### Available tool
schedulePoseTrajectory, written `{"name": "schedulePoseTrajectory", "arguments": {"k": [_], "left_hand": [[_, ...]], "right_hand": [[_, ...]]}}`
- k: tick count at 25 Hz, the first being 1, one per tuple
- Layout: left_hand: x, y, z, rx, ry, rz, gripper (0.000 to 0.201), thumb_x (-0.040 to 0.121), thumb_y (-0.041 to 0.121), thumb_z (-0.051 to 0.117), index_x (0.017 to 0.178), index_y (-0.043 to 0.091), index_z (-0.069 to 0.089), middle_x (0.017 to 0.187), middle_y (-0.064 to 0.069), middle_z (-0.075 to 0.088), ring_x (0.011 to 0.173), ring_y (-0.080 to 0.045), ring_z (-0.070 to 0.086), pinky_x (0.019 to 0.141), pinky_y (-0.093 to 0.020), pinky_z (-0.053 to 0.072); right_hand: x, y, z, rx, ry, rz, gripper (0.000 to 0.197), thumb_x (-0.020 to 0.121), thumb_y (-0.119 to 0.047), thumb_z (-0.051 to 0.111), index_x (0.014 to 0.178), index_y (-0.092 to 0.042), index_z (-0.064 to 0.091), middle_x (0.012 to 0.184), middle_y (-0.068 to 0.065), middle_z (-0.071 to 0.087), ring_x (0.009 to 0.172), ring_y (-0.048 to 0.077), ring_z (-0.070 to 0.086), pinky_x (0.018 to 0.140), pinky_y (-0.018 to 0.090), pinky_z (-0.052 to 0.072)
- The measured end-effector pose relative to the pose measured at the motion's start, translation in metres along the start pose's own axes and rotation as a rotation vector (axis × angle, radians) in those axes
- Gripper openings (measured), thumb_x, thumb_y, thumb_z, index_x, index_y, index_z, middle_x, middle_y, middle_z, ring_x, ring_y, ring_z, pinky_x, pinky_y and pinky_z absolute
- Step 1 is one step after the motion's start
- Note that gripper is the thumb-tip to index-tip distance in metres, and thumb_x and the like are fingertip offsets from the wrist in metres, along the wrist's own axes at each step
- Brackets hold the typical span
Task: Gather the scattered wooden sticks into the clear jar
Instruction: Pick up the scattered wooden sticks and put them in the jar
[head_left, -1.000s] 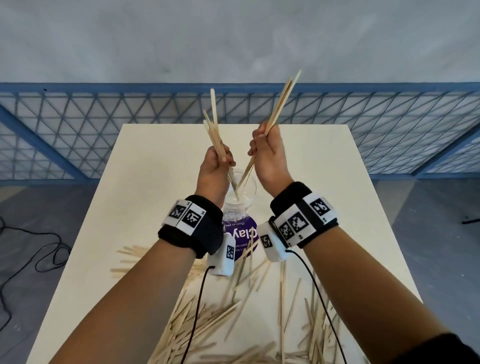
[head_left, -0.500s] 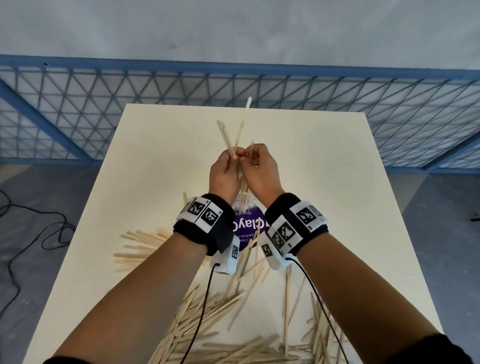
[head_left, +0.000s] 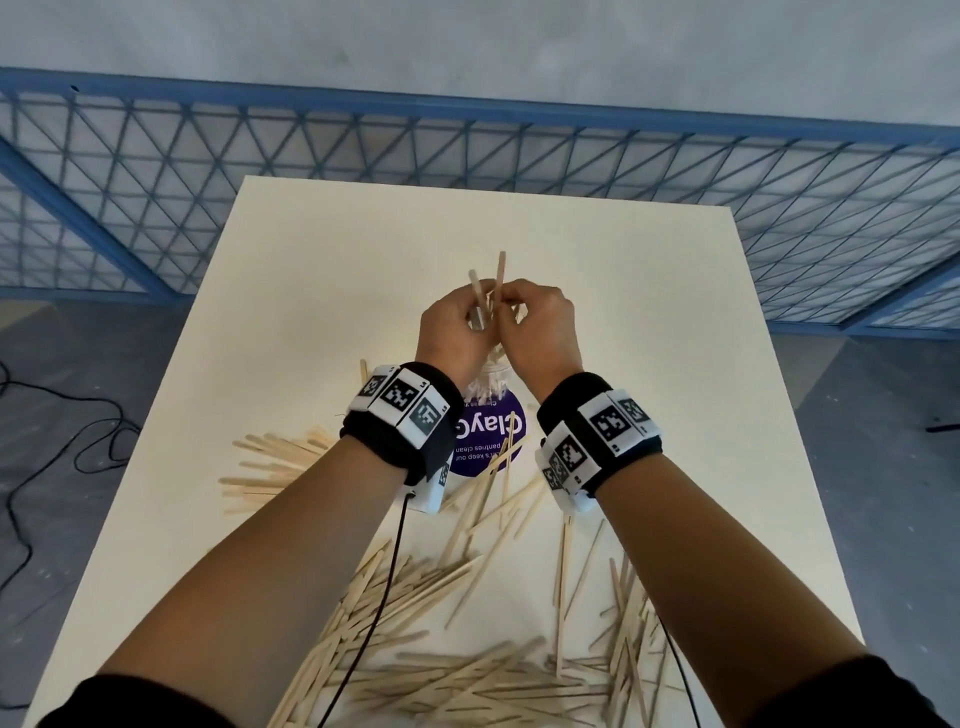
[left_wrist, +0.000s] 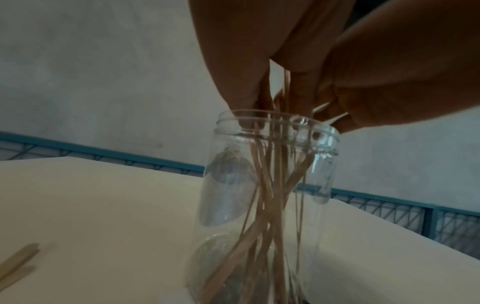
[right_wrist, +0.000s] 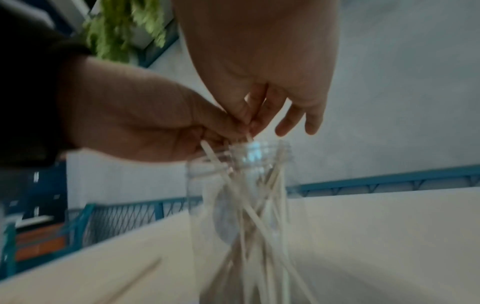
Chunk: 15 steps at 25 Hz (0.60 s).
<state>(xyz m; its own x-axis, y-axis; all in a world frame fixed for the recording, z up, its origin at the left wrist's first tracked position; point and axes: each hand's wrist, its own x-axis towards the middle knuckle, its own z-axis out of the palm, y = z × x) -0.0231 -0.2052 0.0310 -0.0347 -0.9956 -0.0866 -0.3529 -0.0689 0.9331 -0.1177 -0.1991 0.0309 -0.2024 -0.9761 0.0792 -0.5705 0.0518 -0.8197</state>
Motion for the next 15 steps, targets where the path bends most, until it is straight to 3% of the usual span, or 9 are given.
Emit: {"name": "schedulePoseTrajectory", "arguments": {"k": [2,5,8,11,13,15], "left_hand": [[-0.002,-0.003,-0.003,-0.002,-0.024,-0.027,0.053,0.079,-0.001,0.064,0.13,0.01,0.054,0.121,-0.009,0.063,0.111,-0.015,0.059,0.098,-0.023,0.044],[-0.01,-0.008,-0.01,0.033,0.001,0.025,0.06,0.078,-0.003,0.061,0.135,0.013,0.048,0.137,-0.004,0.053,0.126,-0.012,0.048,0.105,-0.013,0.032],[-0.025,-0.008,-0.019,0.096,0.15,0.216,0.05,0.078,0.003,0.061,0.127,0.006,0.054,0.133,-0.01,0.053,0.122,-0.01,0.046,0.097,0.004,0.026],[-0.058,-0.013,-0.02,0.145,0.331,0.414,0.036,0.077,0.009,0.057,0.111,-0.002,0.061,0.114,-0.017,0.057,0.105,-0.004,0.047,0.089,0.005,0.03],[-0.087,-0.021,-0.011,0.169,0.295,0.349,0.028,0.079,0.009,0.056,0.104,0.0,0.064,0.106,-0.014,0.054,0.094,-0.004,0.048,0.082,0.005,0.034],[-0.109,-0.038,0.001,0.318,0.066,0.101,0.029,0.083,0.012,0.058,0.111,0.006,0.061,0.115,-0.011,0.051,0.101,-0.017,0.053,0.091,-0.007,0.04]], "right_hand": [[-0.008,0.006,-0.001,-0.087,0.002,-0.033,0.025,0.085,-0.002,0.051,0.103,-0.001,0.068,0.113,0.013,0.066,0.115,0.027,0.052,0.088,0.012,0.03],[-0.025,0.009,-0.013,-0.077,0.078,-0.055,0.031,0.084,-0.002,0.052,0.113,-0.001,0.062,0.121,0.015,0.059,0.118,0.029,0.051,0.093,0.013,0.029],[-0.055,0.015,-0.034,-0.038,0.168,-0.013,0.035,0.083,-0.001,0.052,0.118,-0.002,0.059,0.121,0.016,0.056,0.116,0.029,0.051,0.092,0.015,0.032],[-0.103,0.037,-0.058,-0.061,0.189,0.131,0.032,0.085,-0.005,0.053,0.116,-0.007,0.059,0.121,0.013,0.054,0.114,0.029,0.051,0.086,0.014,0.033],[-0.141,0.057,-0.071,-0.162,0.131,0.319,0.035,0.085,-0.011,0.055,0.119,-0.009,0.056,0.126,0.014,0.049,0.115,0.034,0.047,0.091,0.027,0.039],[-0.172,0.074,-0.078,-0.357,-0.007,0.612,0.049,0.084,-0.02,0.056,0.129,-0.008,0.044,0.133,0.016,0.039,0.119,0.037,0.039,0.097,0.042,0.038]]}}
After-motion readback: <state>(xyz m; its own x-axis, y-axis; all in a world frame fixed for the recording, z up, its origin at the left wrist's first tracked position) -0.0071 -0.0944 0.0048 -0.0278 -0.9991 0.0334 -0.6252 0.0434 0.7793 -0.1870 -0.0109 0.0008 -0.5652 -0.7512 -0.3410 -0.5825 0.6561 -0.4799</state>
